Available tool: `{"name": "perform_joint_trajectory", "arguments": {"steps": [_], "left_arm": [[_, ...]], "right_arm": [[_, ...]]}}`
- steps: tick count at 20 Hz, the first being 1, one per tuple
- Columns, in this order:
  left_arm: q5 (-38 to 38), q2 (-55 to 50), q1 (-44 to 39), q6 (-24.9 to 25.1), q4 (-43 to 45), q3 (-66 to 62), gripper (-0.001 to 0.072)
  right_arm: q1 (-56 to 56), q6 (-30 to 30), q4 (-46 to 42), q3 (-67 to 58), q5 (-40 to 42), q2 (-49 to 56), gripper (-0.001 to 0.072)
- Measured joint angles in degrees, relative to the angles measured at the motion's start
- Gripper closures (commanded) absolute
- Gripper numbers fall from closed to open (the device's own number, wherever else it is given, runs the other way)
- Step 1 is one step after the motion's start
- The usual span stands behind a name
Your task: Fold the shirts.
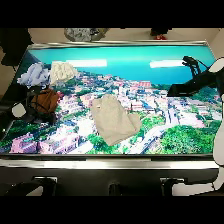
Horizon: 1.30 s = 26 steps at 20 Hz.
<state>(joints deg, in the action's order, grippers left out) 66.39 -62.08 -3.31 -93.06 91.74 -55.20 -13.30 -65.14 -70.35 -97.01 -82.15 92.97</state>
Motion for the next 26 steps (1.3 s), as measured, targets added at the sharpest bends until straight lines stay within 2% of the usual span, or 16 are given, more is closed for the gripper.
{"name": "perform_joint_trajectory", "arguments": {"steps": [11, 19, 23, 26], "left_arm": [[-0.22, -0.09, 0.00, 0.00, 0.00, 0.00, 0.0111], [-2.58, -0.26, 0.00, -0.02, -2.14, 0.00, 0.0111], [-7.93, -1.60, 0.00, 0.37, -10.82, -0.92, 0.0079], [-7.15, -7.15, 0.00, 5.05, -23.58, -4.50, 0.0079]], "right_arm": [[-0.07, -0.02, -0.57, 0.00, 0.04, 0.02, 0.0089], [-0.07, -1.51, -0.61, 0.00, 5.64, 0.02, 0.0089], [-0.07, -1.70, -0.61, 0.00, 8.28, 0.02, 0.0089], [-0.07, -1.68, -0.61, 0.00, 9.22, 0.04, 0.0088]]}}
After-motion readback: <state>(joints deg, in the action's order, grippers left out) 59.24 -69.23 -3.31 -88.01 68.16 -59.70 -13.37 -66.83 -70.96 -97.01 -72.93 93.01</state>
